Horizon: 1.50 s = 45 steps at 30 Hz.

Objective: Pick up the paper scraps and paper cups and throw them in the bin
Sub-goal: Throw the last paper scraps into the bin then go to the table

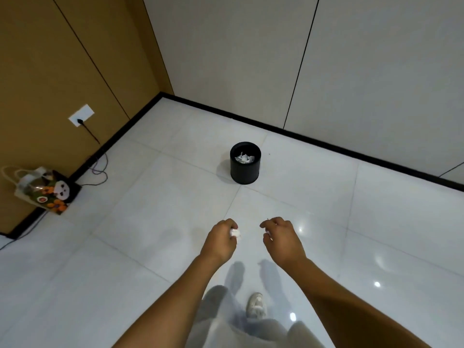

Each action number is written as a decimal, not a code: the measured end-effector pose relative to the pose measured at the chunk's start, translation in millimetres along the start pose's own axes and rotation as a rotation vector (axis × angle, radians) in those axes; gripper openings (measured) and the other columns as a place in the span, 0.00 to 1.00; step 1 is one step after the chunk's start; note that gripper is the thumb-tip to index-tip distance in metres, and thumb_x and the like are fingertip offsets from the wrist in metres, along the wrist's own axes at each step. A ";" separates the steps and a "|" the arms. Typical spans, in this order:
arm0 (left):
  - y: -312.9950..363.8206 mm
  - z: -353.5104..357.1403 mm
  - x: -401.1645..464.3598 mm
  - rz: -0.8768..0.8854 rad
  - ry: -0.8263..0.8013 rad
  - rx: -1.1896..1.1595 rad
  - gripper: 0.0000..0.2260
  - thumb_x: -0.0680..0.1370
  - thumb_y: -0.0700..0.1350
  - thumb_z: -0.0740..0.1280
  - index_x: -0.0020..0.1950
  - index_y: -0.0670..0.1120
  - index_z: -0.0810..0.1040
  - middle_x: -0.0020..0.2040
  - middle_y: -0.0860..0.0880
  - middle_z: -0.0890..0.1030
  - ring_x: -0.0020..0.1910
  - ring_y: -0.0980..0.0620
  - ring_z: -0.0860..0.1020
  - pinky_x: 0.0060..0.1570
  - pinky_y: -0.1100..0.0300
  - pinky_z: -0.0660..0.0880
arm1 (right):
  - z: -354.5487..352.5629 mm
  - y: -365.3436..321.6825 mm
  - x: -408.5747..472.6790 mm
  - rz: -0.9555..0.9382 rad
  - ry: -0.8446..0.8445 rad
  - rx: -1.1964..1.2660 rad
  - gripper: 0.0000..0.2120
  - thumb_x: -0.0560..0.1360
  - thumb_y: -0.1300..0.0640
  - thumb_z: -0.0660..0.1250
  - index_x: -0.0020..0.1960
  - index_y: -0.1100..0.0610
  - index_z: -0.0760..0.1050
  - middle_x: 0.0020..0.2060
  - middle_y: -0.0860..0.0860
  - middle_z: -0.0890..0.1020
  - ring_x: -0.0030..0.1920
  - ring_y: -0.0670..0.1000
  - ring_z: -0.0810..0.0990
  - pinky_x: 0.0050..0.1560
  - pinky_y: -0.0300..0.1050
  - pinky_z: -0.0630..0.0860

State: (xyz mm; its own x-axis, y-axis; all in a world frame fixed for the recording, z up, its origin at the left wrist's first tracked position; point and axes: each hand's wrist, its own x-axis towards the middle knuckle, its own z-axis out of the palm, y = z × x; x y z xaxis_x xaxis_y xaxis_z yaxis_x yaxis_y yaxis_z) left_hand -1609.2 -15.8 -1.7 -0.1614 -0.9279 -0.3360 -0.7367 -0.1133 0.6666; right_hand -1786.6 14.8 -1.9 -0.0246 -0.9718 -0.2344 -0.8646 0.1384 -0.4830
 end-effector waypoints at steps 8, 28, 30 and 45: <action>17.3 -38.3 154.6 -0.028 -0.057 0.046 0.09 0.76 0.36 0.61 0.54 0.44 0.75 0.53 0.47 0.77 0.49 0.50 0.75 0.48 0.65 0.71 | -21.6 0.1 159.6 0.018 -0.023 0.025 0.17 0.79 0.62 0.58 0.65 0.54 0.74 0.62 0.51 0.74 0.63 0.52 0.69 0.56 0.43 0.74; 54.4 -109.1 532.4 0.008 -0.194 0.190 0.11 0.77 0.37 0.62 0.60 0.43 0.75 0.59 0.45 0.77 0.57 0.47 0.75 0.56 0.61 0.71 | -61.8 0.4 514.6 0.172 -0.077 0.088 0.16 0.78 0.60 0.60 0.65 0.54 0.75 0.62 0.52 0.75 0.62 0.54 0.70 0.58 0.45 0.73; 54.0 -101.1 571.0 -0.010 -0.210 0.190 0.11 0.77 0.37 0.63 0.58 0.43 0.75 0.58 0.44 0.77 0.56 0.47 0.76 0.54 0.61 0.71 | -56.6 12.1 551.5 0.179 -0.108 0.089 0.16 0.78 0.59 0.60 0.65 0.54 0.75 0.62 0.53 0.76 0.61 0.54 0.71 0.57 0.45 0.73; -32.9 7.0 754.4 -0.092 -0.367 0.244 0.11 0.78 0.40 0.64 0.61 0.46 0.73 0.60 0.47 0.76 0.57 0.48 0.77 0.58 0.55 0.75 | 93.5 106.7 743.8 0.423 -0.193 0.262 0.16 0.77 0.62 0.60 0.63 0.55 0.76 0.60 0.54 0.76 0.60 0.56 0.73 0.55 0.49 0.76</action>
State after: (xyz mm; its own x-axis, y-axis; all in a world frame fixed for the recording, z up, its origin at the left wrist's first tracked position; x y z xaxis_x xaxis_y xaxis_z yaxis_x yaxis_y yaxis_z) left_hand -1711.3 -709.6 -281.8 -0.2782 -0.7255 -0.6295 -0.8848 -0.0614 0.4619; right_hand -1850.2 -675.5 -306.7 -0.2296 -0.7714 -0.5935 -0.6445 0.5775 -0.5012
